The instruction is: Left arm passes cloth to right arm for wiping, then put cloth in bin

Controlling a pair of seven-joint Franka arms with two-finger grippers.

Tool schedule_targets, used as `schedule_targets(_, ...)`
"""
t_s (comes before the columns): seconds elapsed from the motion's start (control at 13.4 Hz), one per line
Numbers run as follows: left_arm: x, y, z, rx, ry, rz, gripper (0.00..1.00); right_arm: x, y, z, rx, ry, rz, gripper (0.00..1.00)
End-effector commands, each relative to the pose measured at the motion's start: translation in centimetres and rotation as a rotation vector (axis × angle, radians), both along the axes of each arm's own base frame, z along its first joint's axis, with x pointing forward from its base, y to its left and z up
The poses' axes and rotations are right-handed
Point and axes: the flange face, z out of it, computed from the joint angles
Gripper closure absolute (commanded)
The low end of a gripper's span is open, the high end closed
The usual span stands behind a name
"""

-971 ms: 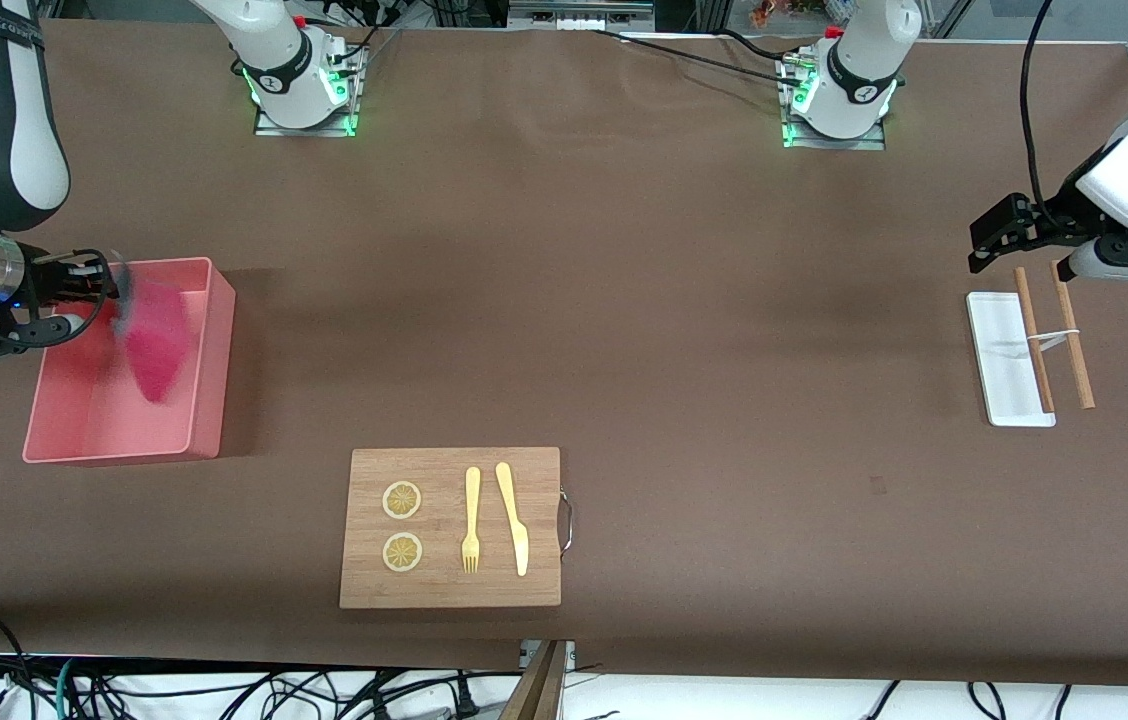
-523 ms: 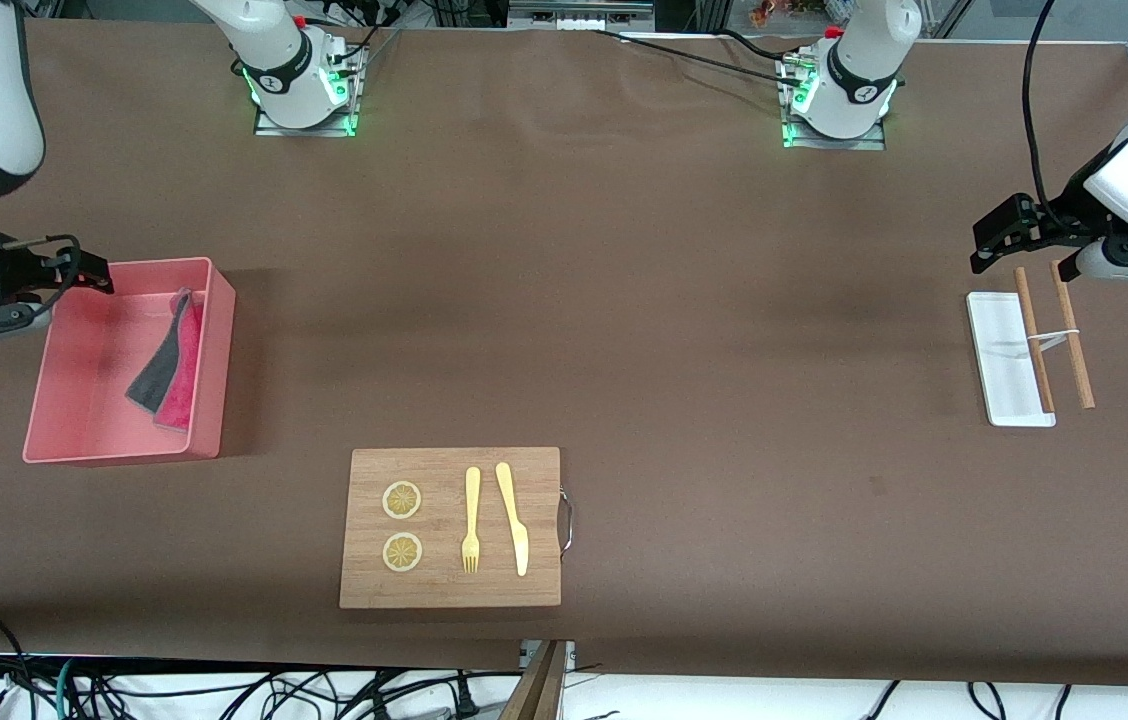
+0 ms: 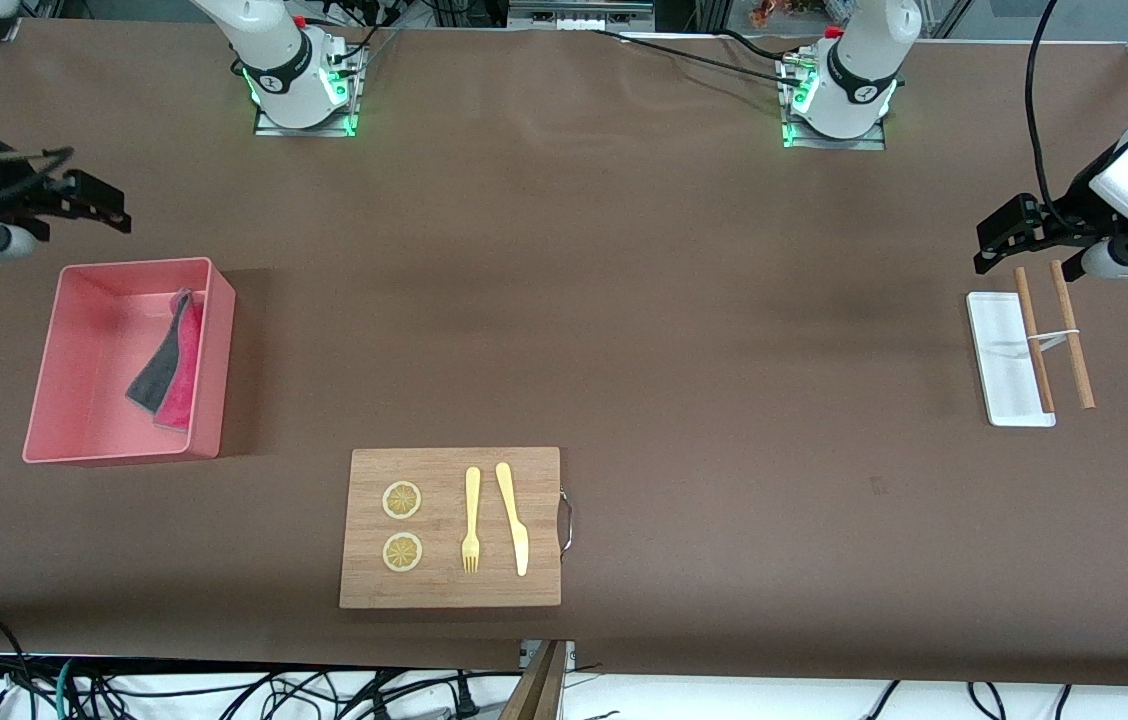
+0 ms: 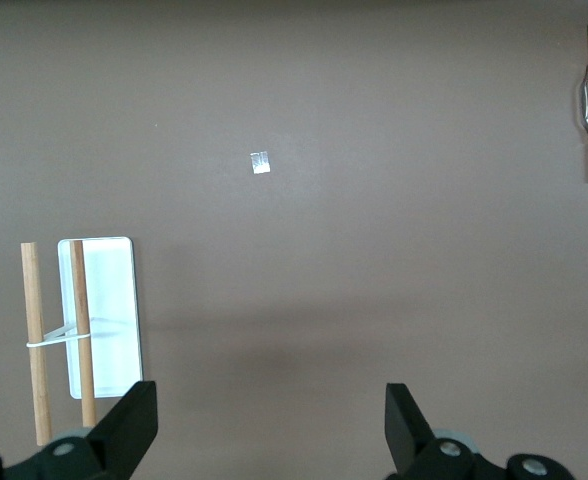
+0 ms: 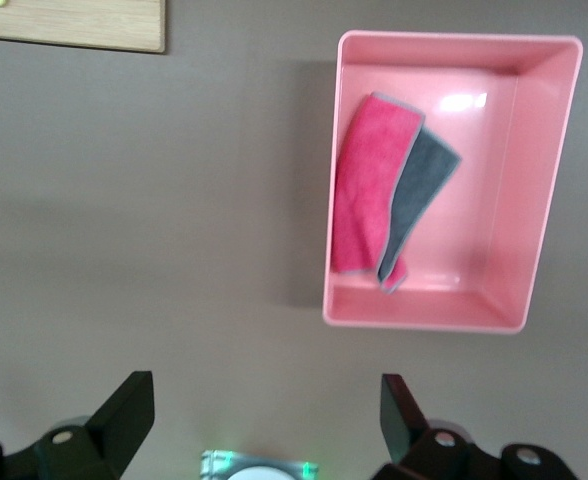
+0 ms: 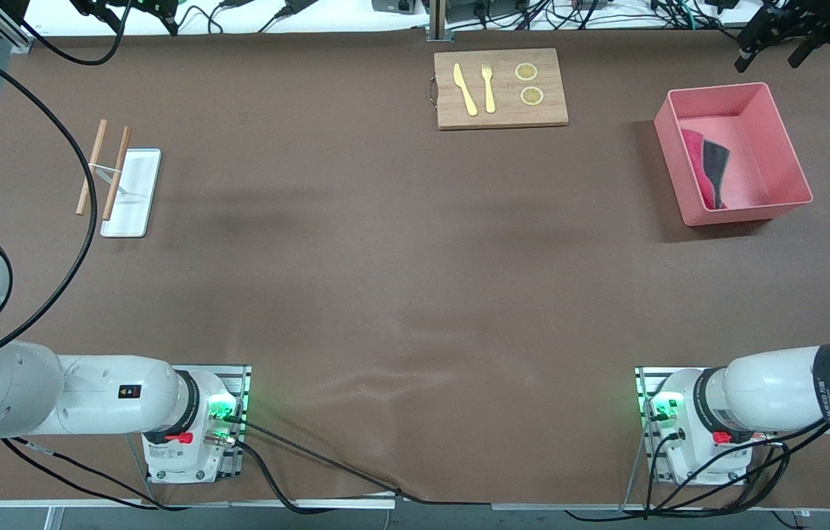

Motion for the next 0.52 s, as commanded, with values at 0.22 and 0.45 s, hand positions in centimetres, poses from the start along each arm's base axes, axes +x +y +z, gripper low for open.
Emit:
schedule_targets(0.22,0.4,0.3,0.4,-0.005,-0.011,-0.012,0.00,-0.1,0.1,2.4,0.018,0.001,-0.023,0.00)
schedule_targets(0.45,1.5,-0.7,-0.8,-0.006,-0.031,-0.028,0.00,-0.2,0.2,2.3,0.015,0.005,-0.015,0.00)
